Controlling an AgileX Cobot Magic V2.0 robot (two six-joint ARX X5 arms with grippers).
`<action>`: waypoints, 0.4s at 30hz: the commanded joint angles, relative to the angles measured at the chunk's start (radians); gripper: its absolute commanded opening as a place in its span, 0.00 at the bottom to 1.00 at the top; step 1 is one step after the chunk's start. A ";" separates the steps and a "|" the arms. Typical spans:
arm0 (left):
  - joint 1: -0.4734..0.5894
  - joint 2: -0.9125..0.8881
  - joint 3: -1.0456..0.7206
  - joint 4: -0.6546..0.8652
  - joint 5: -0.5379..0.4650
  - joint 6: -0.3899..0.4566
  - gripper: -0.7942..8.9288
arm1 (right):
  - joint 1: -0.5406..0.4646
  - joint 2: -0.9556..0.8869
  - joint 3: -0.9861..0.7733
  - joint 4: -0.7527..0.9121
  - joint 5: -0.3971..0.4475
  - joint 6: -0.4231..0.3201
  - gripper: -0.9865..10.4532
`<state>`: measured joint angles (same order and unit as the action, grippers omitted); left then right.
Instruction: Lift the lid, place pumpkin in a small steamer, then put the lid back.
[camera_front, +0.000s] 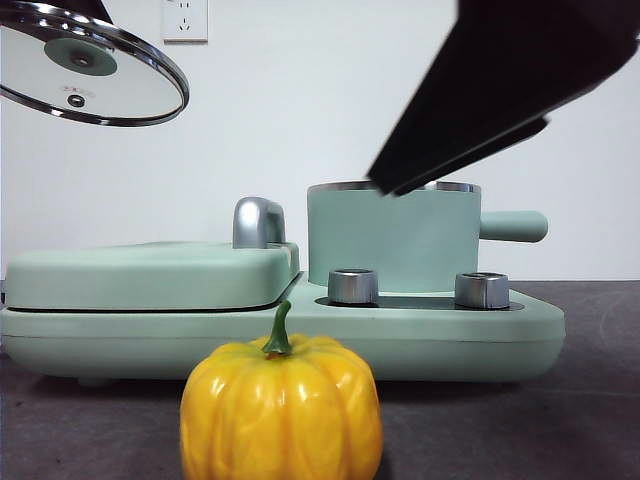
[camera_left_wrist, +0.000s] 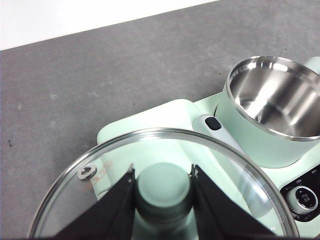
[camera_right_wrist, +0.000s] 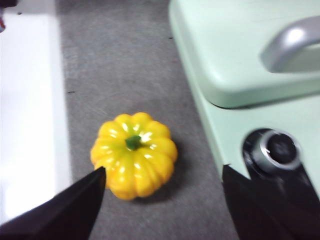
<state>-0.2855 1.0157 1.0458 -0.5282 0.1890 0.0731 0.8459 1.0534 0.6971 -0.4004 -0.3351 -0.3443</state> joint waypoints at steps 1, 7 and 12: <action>-0.002 0.004 0.013 0.028 0.005 -0.014 0.09 | 0.037 0.048 0.019 0.041 0.003 -0.011 0.43; -0.002 0.004 0.013 0.028 0.005 -0.014 0.09 | 0.076 0.130 0.019 0.089 0.003 -0.011 0.43; -0.002 0.004 0.013 0.027 0.005 -0.014 0.09 | 0.088 0.202 0.019 0.115 0.002 -0.011 0.47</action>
<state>-0.2855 1.0157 1.0458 -0.5285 0.1886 0.0624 0.9199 1.2343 0.6991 -0.3000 -0.3351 -0.3447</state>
